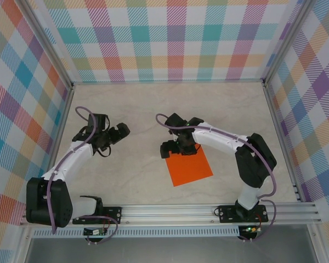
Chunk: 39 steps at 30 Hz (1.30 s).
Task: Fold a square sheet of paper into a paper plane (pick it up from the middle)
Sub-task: Move the square sheet of paper to the center of the table, then fold the square sheet of paper in half at the center of the table.
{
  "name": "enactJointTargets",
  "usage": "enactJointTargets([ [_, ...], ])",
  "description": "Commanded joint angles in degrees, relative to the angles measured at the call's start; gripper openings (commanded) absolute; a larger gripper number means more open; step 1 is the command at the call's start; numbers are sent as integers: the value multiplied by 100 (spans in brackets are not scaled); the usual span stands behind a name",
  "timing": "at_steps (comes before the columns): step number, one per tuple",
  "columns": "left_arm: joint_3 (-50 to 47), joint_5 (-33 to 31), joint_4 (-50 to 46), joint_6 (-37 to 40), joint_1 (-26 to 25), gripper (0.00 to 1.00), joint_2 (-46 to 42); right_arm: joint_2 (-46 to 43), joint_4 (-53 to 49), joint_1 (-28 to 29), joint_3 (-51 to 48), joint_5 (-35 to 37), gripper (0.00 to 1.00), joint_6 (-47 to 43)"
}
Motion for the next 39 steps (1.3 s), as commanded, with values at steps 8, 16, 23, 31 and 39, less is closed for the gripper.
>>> enactJointTargets([
  [8,-302,168,448,-479,-508,100,178,451,-300,-251,-426,395,100,-216],
  [16,-233,40,510,-555,-755,100,438,837,-84,-349,-454,225,100,-390],
  [23,-176,-104,458,-560,-910,100,532,1246,56,-349,-625,174,100,-314],
  [31,-172,-208,422,-563,-977,100,482,1483,174,-340,-760,319,97,-182],
  [39,-231,-266,383,-585,-1012,100,446,1527,334,-340,-912,392,91,-164],
])
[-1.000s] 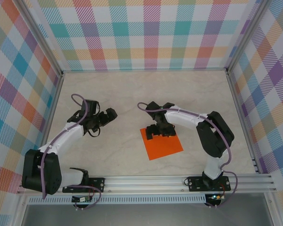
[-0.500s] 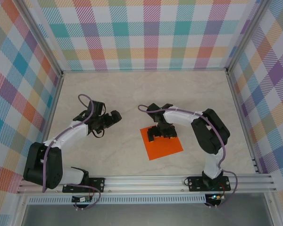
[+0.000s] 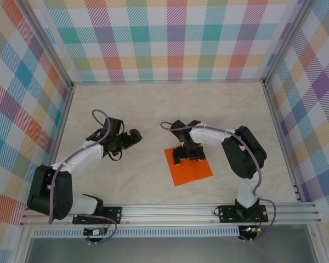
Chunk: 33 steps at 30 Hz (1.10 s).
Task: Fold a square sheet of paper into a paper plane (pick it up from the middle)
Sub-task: Fold the square sheet of paper in half at the center of the table.
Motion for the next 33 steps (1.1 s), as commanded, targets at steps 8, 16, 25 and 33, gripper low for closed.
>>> enactJointTargets([
  [8,-62,-114,-48,-122,-135,100,-105,247,739,6,-502,-282,79,16],
  [16,-284,50,107,-313,-218,99,-163,-681,1347,-10,-389,-1168,41,256],
  [25,-651,560,960,-666,-332,84,-329,-1207,3793,-451,-769,-3728,32,1434],
  [33,-830,717,1426,-852,-395,74,-451,-732,3886,-715,-908,-3432,35,1332],
])
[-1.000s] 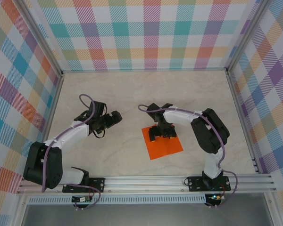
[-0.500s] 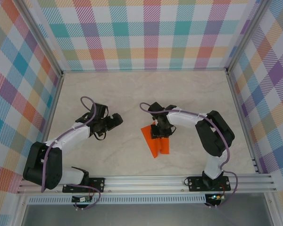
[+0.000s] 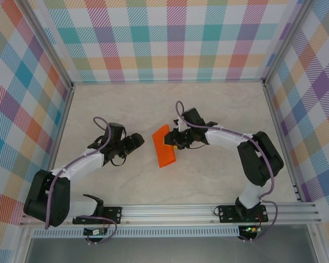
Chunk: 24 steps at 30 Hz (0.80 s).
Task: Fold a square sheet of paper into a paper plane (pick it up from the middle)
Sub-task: Fold the square sheet of paper in half at the center of the table.
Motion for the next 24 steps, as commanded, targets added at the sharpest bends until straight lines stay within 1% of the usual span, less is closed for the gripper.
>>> enactJointTargets([
  [1,-109,145,324,-128,-104,74,-63,237,-179,-5,66,256,36,-194],
  [4,-111,144,376,-156,-130,73,1,300,-585,-5,162,843,41,-531],
  [11,-77,153,479,-178,-227,72,179,255,-1103,-5,226,1999,59,-988],
  [13,-52,170,504,-177,-258,72,228,201,-1202,-5,231,2254,64,-1084],
  [16,-19,227,585,-192,-314,72,330,130,-1302,-4,235,2481,69,-1201],
  [17,0,277,633,-189,-334,70,375,116,-1323,-5,227,2508,70,-1231],
  [20,74,480,809,-210,-398,63,550,117,-1374,-13,243,2550,70,-1224],
  [24,228,531,898,-232,-532,61,774,160,-1417,-35,247,2593,66,-1099],
])
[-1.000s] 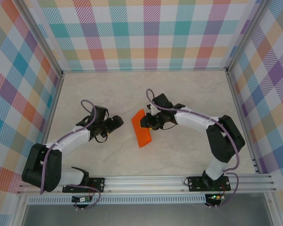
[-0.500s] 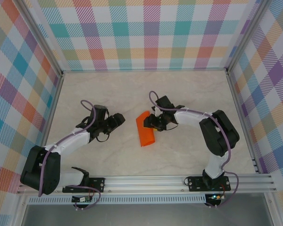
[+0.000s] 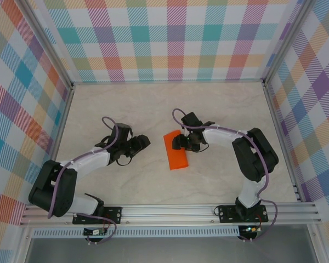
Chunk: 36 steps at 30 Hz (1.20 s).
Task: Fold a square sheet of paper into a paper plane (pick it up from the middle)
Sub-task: Fold the square sheet of paper in half at the center of the table.
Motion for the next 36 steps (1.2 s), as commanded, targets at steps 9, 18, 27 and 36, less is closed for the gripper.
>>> enactJointTargets([
  [9,854,142,337,-87,-615,48,916,18,-284,-145,85,245,59,236],
  [18,1351,-12,579,-124,-968,38,1668,287,-174,-167,-58,219,58,474],
  [27,1444,-390,822,-122,-1110,34,1940,606,-219,-172,-139,322,56,260],
  [36,1411,-844,680,-44,-1110,33,1841,707,-46,-163,-349,395,60,-173],
])
